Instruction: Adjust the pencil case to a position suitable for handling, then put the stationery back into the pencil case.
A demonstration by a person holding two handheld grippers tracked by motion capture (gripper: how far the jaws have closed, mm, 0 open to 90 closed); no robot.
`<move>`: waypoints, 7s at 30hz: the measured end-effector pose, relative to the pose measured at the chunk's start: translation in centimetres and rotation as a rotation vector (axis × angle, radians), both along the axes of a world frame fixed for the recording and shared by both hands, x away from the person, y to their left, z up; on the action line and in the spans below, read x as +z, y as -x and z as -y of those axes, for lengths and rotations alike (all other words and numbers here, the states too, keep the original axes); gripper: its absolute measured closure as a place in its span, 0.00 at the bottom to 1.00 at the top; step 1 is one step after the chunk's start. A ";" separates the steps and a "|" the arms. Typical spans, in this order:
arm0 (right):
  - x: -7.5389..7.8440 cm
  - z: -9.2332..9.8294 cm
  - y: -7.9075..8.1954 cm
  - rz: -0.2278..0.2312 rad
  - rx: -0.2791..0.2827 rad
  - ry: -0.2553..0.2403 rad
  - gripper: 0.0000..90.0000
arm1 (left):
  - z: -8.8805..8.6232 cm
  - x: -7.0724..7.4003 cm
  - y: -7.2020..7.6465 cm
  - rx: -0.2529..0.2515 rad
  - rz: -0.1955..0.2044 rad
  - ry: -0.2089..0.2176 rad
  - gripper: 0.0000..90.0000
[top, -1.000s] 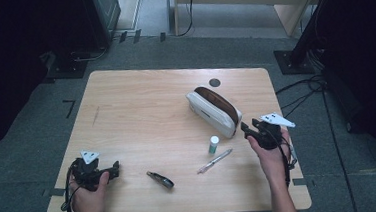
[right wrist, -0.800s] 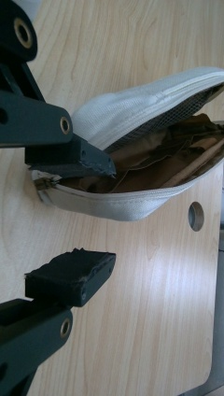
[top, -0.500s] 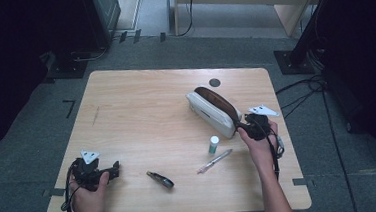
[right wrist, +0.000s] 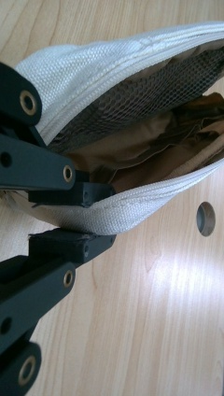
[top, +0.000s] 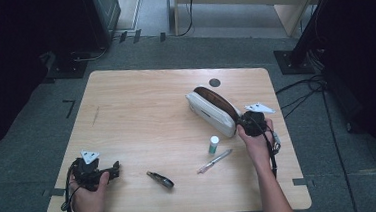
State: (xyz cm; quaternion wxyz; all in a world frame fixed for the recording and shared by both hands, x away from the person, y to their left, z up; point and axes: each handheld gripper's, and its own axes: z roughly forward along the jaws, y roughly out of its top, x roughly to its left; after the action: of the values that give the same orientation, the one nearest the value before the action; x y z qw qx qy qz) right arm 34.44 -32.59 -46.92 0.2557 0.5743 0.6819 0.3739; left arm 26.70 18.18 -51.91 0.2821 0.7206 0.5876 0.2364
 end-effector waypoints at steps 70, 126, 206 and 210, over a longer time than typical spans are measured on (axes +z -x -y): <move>1.7 -16.3 5.6 0.030 0.191 -0.110 0.81 | 0.0 0.0 0.0 -0.005 -0.002 -0.001 0.00; 3.3 -13.0 10.0 0.043 0.256 -0.101 0.52 | 0.0 0.0 0.0 -0.008 0.000 0.000 0.00; 2.6 -8.1 9.4 0.128 0.153 -0.088 0.73 | 0.0 0.0 0.0 -0.011 0.000 0.000 0.00; 3.6 -8.4 9.6 0.142 0.169 -0.091 0.73 | 0.0 0.0 0.0 -0.011 0.000 -0.001 0.00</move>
State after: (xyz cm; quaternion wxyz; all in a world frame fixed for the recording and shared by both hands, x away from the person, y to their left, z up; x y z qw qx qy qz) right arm 24.83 -24.20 -43.32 0.2447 0.4978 0.6903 0.4646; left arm 26.69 18.15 -51.91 0.2831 0.7239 0.5837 0.2349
